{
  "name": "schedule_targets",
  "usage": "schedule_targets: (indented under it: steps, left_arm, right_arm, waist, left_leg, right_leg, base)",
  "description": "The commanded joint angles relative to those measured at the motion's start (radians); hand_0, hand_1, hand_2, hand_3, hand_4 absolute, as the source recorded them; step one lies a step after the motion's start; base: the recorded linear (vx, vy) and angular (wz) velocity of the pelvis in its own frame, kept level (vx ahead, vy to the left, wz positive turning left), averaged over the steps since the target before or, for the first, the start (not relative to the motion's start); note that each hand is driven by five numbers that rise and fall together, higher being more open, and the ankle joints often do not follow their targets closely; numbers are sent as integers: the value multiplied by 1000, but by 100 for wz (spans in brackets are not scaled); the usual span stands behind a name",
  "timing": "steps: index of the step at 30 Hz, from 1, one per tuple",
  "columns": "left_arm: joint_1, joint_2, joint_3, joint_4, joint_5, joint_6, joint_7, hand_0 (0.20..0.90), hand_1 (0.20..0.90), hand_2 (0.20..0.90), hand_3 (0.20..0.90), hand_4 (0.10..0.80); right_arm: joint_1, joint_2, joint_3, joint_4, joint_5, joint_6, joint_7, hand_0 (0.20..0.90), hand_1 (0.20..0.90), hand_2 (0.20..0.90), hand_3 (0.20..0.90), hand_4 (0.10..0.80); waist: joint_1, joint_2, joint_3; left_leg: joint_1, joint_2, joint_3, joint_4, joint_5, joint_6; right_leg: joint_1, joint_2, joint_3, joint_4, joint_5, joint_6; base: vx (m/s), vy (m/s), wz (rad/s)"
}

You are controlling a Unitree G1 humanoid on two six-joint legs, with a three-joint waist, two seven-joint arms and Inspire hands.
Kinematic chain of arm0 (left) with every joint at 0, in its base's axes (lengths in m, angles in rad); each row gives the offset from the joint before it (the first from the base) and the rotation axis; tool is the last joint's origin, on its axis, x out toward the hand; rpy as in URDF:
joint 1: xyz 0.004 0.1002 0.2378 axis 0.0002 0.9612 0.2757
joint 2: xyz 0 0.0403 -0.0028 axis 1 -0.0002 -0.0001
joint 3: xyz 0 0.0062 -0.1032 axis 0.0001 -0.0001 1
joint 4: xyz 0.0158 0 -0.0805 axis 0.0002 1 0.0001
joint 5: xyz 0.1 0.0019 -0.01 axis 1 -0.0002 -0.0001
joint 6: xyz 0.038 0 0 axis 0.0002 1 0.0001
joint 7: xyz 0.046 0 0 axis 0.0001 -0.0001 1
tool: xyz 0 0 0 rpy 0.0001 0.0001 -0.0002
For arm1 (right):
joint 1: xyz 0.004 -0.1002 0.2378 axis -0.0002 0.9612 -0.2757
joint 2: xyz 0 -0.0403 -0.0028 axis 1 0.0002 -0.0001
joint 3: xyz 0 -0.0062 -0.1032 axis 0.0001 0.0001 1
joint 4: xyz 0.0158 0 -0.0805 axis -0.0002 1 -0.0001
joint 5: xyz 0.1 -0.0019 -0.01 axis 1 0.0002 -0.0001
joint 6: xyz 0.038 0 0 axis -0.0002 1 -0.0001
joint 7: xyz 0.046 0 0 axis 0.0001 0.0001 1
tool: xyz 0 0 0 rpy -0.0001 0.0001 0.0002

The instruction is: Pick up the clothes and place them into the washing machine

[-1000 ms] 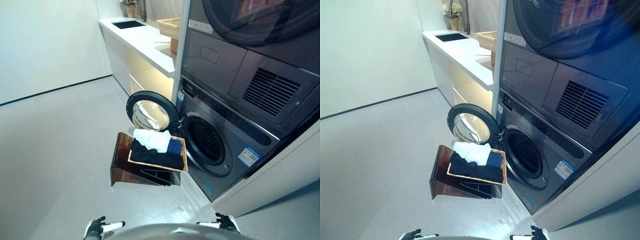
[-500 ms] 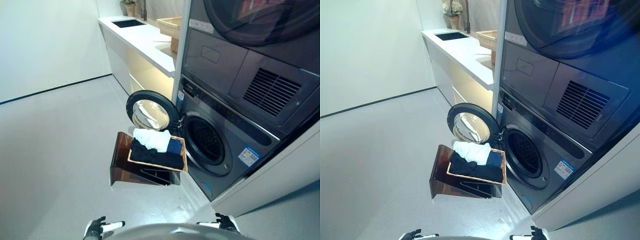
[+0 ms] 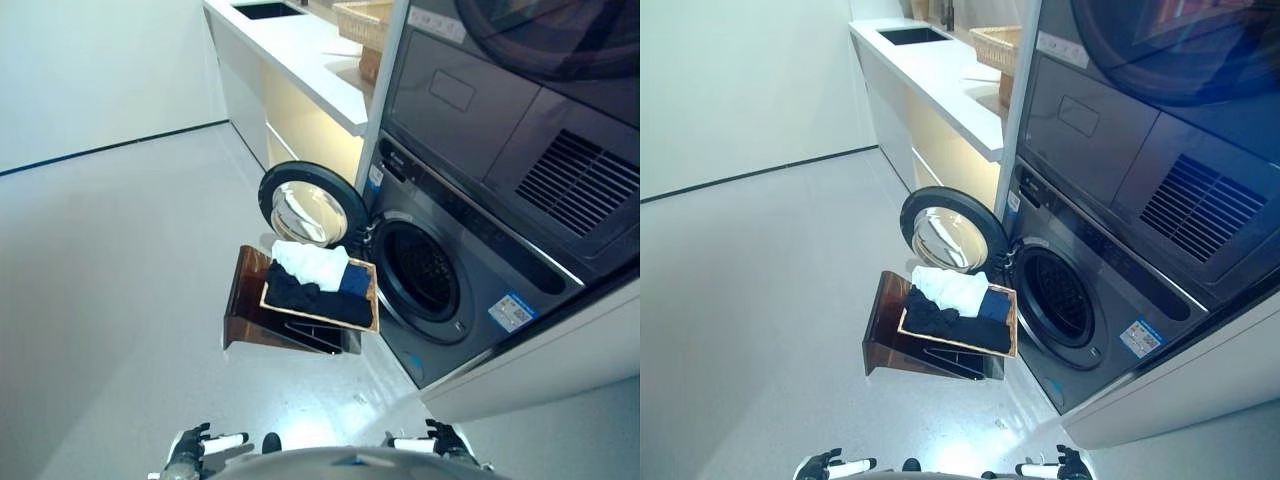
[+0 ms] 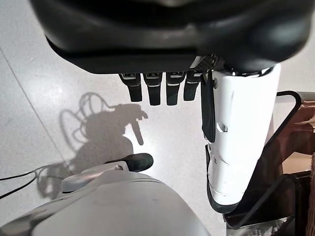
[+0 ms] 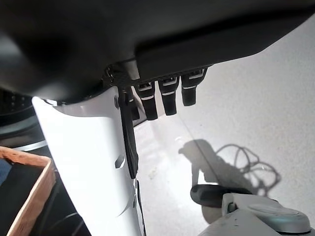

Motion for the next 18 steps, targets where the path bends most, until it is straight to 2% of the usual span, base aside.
schedule_targets:
  steps: [1,2,4,5,6,7,9,10,11,12,13,14,17,18]
  left_arm:
    - [-95,-1,-18,2,5,-10,9,900,900,900,900,800]
    - [-99,7,-17,4,6,-6,11,900,900,900,900,800]
    - [-103,15,-16,20,10,0,10,900,900,900,900,800]
    - [-108,14,-21,28,13,-1,14,900,900,900,900,800]
    - [-111,11,-23,27,16,-2,14,900,900,900,900,800]
    - [-111,11,-23,27,16,-2,14,900,900,900,900,800]
    - [-118,14,-19,30,18,-6,15,900,900,900,900,800]
    - [-113,10,-14,29,17,-6,16,900,900,900,900,800]
    - [-107,8,-9,31,14,-4,16,900,900,900,900,800]
    - [-97,5,-3,27,10,-1,13,900,900,900,900,800]
    - [-93,0,-4,29,10,-1,13,900,900,900,900,800]
    - [-87,-10,-2,40,5,4,6,900,900,900,900,800]
    - [-77,-27,-18,13,-12,1,23,900,900,900,900,800]
    - [-105,-34,-64,-11,8,-2,16,900,900,900,900,800]
  right_arm:
    - [-93,-16,4,-7,13,-7,-17,900,900,900,900,800]
    - [-97,-13,8,-13,16,-11,-16,900,900,900,900,800]
    - [-96,-11,7,-15,26,-14,-18,900,900,900,900,800]
    - [-85,-12,-4,-17,39,-12,-19,900,900,900,900,800]
    - [-76,-13,-9,-18,39,-11,-19,900,900,900,900,800]
    - [-76,-14,-9,-18,39,-11,-19,900,900,900,900,800]
    - [-61,-10,-20,-12,35,-7,-20,900,900,900,900,800]
    - [-54,-7,-27,-4,33,0,-18,900,900,900,900,800]
    - [-47,-5,-33,2,30,3,-18,900,900,900,900,800]
    - [-33,-5,-38,6,30,3,-14,900,900,900,900,800]
    - [-26,-11,-37,4,32,-1,-13,900,900,900,900,800]
    - [-20,-16,-36,11,22,1,-11,900,900,900,900,800]
    - [-15,-44,-63,-18,54,-15,-31,900,900,900,900,800]
    - [-33,-59,-61,-26,62,-17,-32,900,900,900,900,800]
  waist:
    - [6,1,88]
    - [-6,4,107]
    - [-20,3,128]
    - [-36,-4,142]
    - [-50,-1,150]
    - [-52,3,152]
    - [-78,2,160]
    - [-79,5,161]
    - [-78,2,156]
    - [-81,-6,143]
    - [-101,-11,126]
    - [-103,-8,112]
    - [-127,7,97]
    - [-143,19,88]
  left_leg:
    - [75,-78,-19,48,-134,35]
    - [96,-76,-33,35,-134,34]
    - [132,-81,-50,14,-140,25]
    - [164,-91,-71,3,-157,14]
    - [175,-88,-80,1,-166,6]
    - [179,-84,-82,1,-167,6]
    - [217,-71,-92,-1,-196,-14]
    - [243,-60,-89,1,-215,-19]
    - [260,-62,-87,6,-232,-22]
    - [289,-64,-94,25,-265,-22]
    - [308,-57,-108,50,-293,-20]
    - [312,-46,-110,85,-309,-21]
    - [292,-15,-112,109,-296,-39]
    - [288,-3,-114,76,-277,-47]
  right_leg:
    - [-244,-43,22,483,63,69]
    - [-297,-3,46,546,58,67]
    - [-362,30,56,434,49,55]
    - [-370,-11,37,234,107,67]
    - [-377,-34,31,138,142,79]
    - [-369,-31,26,131,145,78]
    - [-401,-52,71,-16,195,104]
    - [-405,-62,43,-37,206,113]
    - [-399,-65,14,-16,206,112]
    - [-389,-63,-2,21,206,100]
    - [-378,-46,31,44,208,86]
    - [-380,-39,39,73,205,81]
    - [-372,-23,14,112,204,74]
    - [-403,-3,11,128,195,72]
  base:
    - [26,152,-23]
    - [69,101,-22]
    - [247,-18,-2]
    - [367,-115,14]
    - [285,-99,33]
    - [220,-80,62]
    - [279,-120,78]
    - [344,-173,52]
    - [401,-212,37]
    - [474,-230,22]
    - [543,-244,25]
    - [521,-246,41]
    - [319,-219,46]
    - [113,-140,32]
